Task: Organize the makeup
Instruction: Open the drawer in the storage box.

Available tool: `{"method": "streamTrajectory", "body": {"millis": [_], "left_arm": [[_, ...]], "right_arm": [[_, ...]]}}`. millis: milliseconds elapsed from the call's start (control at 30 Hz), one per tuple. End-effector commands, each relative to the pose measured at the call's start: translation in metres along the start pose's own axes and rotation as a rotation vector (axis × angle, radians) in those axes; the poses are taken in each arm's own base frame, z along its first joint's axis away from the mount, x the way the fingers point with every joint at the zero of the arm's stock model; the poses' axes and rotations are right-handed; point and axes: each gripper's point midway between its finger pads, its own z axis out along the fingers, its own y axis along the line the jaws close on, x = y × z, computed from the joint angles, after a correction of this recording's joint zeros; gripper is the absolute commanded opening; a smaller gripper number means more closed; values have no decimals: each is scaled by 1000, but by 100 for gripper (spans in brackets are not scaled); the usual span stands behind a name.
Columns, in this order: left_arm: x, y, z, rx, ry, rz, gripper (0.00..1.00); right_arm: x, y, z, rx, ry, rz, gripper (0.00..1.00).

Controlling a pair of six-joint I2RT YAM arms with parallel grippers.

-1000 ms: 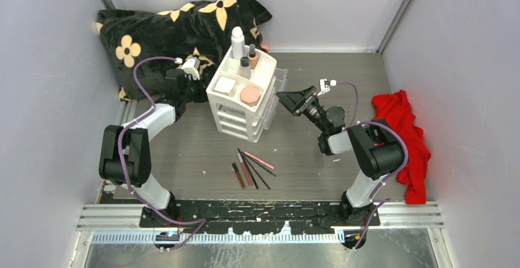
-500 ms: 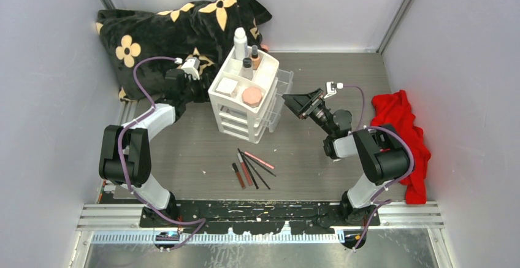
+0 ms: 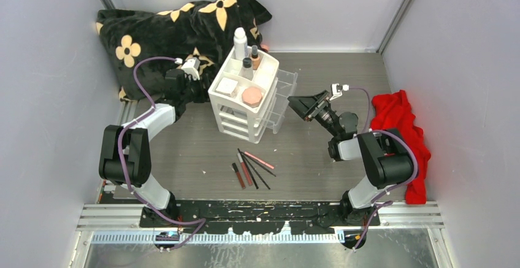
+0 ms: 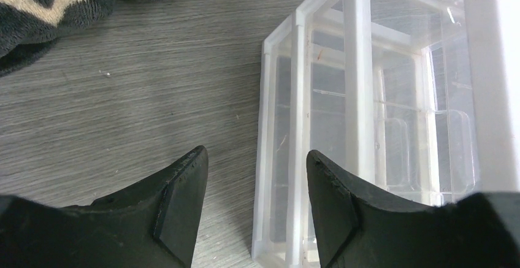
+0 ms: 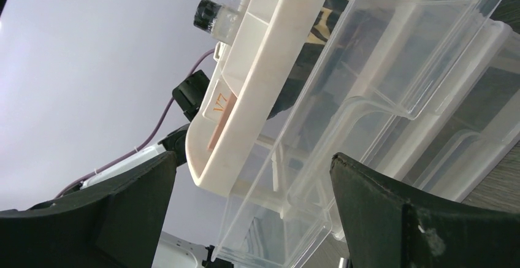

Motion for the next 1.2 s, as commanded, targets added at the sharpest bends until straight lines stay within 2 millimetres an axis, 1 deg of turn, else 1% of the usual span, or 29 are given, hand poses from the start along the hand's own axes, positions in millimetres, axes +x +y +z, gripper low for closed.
{"method": "streamTrajectory", "body": {"millis": [0,167,400,600,867,1000,1167], "left_arm": [[-22,-9,-4,20,-53,37,61],[-21,-9,-4,18,-50,36,61],[-21,-9,-5,17,-51,38,61],[-20,-9,-5,18,-50,37,60],[-24,-10,-5,19,-58,39,61],[-24,-10,-5,19,-58,39,61],[-25,-10,-5,19,-60,40,61]], "right_arm": [[-14,56,-10,-197,-45,-145,100],[-15,55,-14,-189,-48,-142,100],[-10,48,-18,-170,-34,-134,100],[-5,31,-20,-126,-25,-108,100],[-12,22,-8,-120,-27,-102,100],[-17,19,0,-126,-29,-105,100],[-17,19,10,-139,-27,-103,100]]}}
